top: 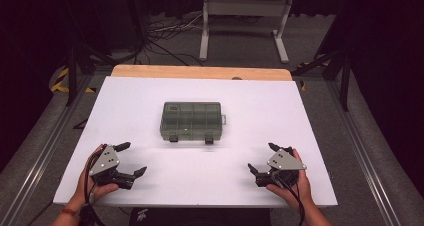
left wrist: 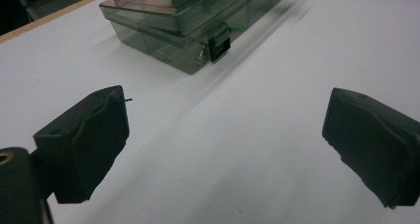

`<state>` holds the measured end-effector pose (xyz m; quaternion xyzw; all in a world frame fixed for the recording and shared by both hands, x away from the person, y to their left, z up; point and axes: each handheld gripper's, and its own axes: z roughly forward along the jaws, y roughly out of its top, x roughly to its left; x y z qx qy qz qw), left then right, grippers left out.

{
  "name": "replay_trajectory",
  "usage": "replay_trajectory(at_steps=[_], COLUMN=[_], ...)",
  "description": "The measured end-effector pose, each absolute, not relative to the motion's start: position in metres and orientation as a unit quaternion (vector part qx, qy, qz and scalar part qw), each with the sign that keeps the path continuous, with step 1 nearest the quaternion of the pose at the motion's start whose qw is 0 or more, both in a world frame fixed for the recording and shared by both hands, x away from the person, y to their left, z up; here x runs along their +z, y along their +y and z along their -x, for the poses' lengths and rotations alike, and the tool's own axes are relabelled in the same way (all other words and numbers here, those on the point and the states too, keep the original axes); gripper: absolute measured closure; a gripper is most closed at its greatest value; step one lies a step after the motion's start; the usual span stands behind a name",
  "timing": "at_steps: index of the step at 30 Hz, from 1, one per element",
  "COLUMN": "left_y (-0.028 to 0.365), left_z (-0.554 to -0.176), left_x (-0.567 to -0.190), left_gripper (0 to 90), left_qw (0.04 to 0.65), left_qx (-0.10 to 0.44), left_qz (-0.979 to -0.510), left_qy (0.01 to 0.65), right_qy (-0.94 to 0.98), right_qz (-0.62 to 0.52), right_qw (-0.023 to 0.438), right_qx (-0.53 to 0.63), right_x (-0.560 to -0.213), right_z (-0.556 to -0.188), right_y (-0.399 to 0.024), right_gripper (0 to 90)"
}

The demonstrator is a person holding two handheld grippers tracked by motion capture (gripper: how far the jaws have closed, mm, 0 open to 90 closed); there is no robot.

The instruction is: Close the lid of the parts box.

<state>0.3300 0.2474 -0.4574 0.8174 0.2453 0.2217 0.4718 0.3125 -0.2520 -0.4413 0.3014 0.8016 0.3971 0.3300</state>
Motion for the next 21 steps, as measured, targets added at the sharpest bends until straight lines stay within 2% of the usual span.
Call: replay_trajectory(at_steps=[21], left_y=[0.2468], left_z=[-0.3378], left_x=[-0.4599], left_gripper=[4.6], left_qw=[0.464], left_qx=[0.221], left_qz=[-0.818], left_qy=[0.257], right_qy=[0.801], right_qz=[-0.295], right_qw=[0.329], right_qx=[0.403], right_x=[-0.4408], right_z=[-0.312], right_y=[-0.253], right_gripper=[7.1])
